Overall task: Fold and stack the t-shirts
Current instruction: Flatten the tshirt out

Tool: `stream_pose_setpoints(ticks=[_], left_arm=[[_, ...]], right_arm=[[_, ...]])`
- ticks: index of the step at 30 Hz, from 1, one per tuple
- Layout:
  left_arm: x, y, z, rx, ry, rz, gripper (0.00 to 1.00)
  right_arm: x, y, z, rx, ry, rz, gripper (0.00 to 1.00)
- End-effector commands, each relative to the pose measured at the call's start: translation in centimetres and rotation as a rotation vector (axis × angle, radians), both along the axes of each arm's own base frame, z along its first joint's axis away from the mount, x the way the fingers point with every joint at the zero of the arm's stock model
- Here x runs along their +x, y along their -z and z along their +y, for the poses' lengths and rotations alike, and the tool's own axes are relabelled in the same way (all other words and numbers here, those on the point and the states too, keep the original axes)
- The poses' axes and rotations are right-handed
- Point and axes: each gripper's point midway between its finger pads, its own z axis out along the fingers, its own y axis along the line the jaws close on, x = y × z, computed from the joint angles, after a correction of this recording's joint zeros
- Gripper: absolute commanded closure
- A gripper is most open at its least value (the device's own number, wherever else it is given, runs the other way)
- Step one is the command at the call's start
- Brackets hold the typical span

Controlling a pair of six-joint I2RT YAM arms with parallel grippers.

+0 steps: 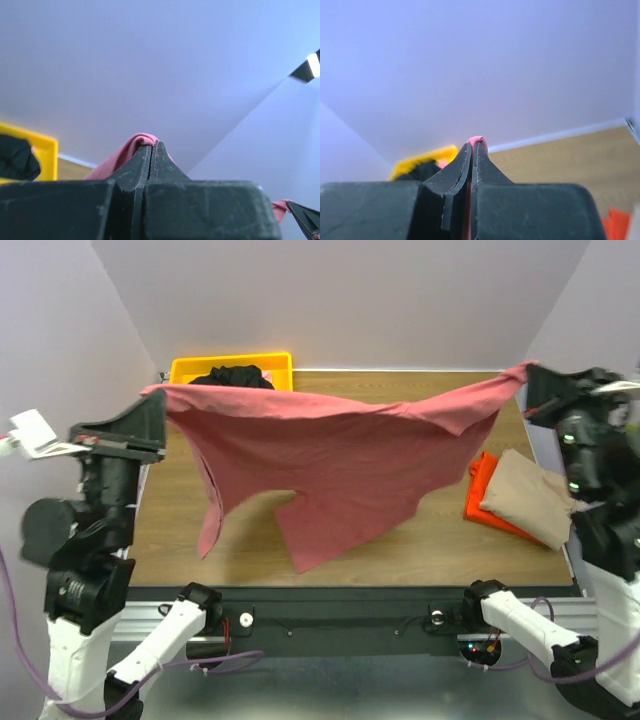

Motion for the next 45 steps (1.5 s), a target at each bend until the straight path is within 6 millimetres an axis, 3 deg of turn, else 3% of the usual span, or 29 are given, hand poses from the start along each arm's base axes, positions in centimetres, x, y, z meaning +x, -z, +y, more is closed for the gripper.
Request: stream_pose_setpoints(ticks=[1, 5, 10, 13, 15, 17, 19, 20, 22, 23, 25, 26, 27, 28, 31, 32, 34, 35, 36, 37, 38, 42, 43, 45], left_arm=[[-3.8, -5.2, 0.7, 0.013, 0.023, -0.149, 1.0], [-8.8, -9.3, 0.7, 0.018, 0.108, -0.285, 1.0], [-12.7, -11.4, 1.5, 0.005, 0.137, -0.368, 1.0], [-14.1, -12.1, 1.9, -0.002, 0.139, -0.397, 1.0], [-14.4, -12.4, 1.8, 0.006, 0.147, -0.408, 1.0], [-13.6, -11.8, 0.9, 0.024, 0.167, -0.389, 1.0], [-11.9, -11.1, 0.7, 0.025, 0.144, -0.352, 1.0], [-9.6, -10.1, 1.0, 0.01, 0.099, -0.3, 1.0], [-7.2, -9.1, 1.0, 0.003, 0.06, -0.252, 1.0], [-4.3, -7.5, 0.7, 0.004, 0.029, -0.187, 1.0], [-1.2, -6.1, 0.7, -0.001, -0.02, -0.136, 1.0], [1.2, -4.4, 1.1, -0.012, -0.08, -0.074, 1.0], [4.3, -2.7, 0.8, 0.0, -0.115, -0.004, 1.0], [8.1, 0.4, 0.9, 0.006, -0.187, 0.099, 1.0], [13.4, 5.5, 0.7, 0.02, -0.259, 0.235, 1.0], [16.6, 9.5, -0.4, 0.062, -0.238, 0.326, 1.0], [19.7, 13.7, -0.6, 0.063, -0.215, 0.407, 1.0], [22.0, 18.0, -0.9, 0.076, -0.217, 0.486, 1.0], [23.0, 20.1, -1.0, 0.08, -0.216, 0.525, 1.0], [23.9, 21.9, -1.0, 0.07, -0.208, 0.555, 1.0], [25.0, 25.8, -1.2, 0.091, -0.209, 0.631, 1.0], [27.2, 32.2, -1.2, 0.098, -0.223, 0.716, 1.0], [27.5, 33.3, -1.1, 0.102, -0.223, 0.737, 1.0], [28.4, 36.0, -1.0, 0.114, -0.226, 0.793, 1.0]], right_arm=[[-4.8, -6.3, 1.5, -0.051, -0.157, -0.151, 1.0], [-10.8, -12.4, 2.4, -0.068, -0.286, -0.32, 1.0], [-15.1, -16.1, 2.3, -0.074, -0.341, -0.448, 1.0], [-16.3, -17.4, 2.0, -0.076, -0.337, -0.494, 1.0], [-15.9, -17.7, 2.0, -0.073, -0.331, -0.493, 1.0], [-15.0, -17.3, 2.1, -0.077, -0.322, -0.473, 1.0], [-13.0, -16.8, 2.0, -0.077, -0.291, -0.435, 1.0], [-11.8, -16.3, 1.5, -0.077, -0.247, -0.408, 1.0], [-8.1, -14.7, 0.0, -0.052, -0.118, -0.322, 1.0], [-5.7, -13.6, -0.3, -0.049, -0.065, -0.268, 1.0], [-0.8, -10.5, -2.4, -0.042, 0.12, -0.142, 0.99], [2.9, -8.2, -2.4, -0.061, 0.182, -0.06, 1.0], [5.3, -5.9, -3.4, -0.068, 0.287, 0.011, 1.0], [8.9, -3.1, -3.1, -0.101, 0.332, 0.095, 1.0], [13.4, 1.4, -3.2, -0.13, 0.425, 0.187, 1.0], [15.2, 4.4, -3.0, -0.161, 0.432, 0.246, 1.0], [18.3, 9.0, -3.0, -0.175, 0.451, 0.318, 0.99], [19.2, 10.6, -3.0, -0.165, 0.457, 0.34, 1.0], [20.1, 12.6, -3.1, -0.168, 0.462, 0.374, 0.99], [21.3, 16.1, -3.1, -0.187, 0.462, 0.433, 1.0], [22.0, 18.3, -2.9, -0.191, 0.452, 0.467, 1.0], [25.1, 27.0, -1.4, -0.222, 0.371, 0.595, 1.0], [26.0, 30.1, -1.4, -0.238, 0.371, 0.654, 0.99], [26.7, 32.6, -1.0, -0.236, 0.362, 0.697, 0.99]])
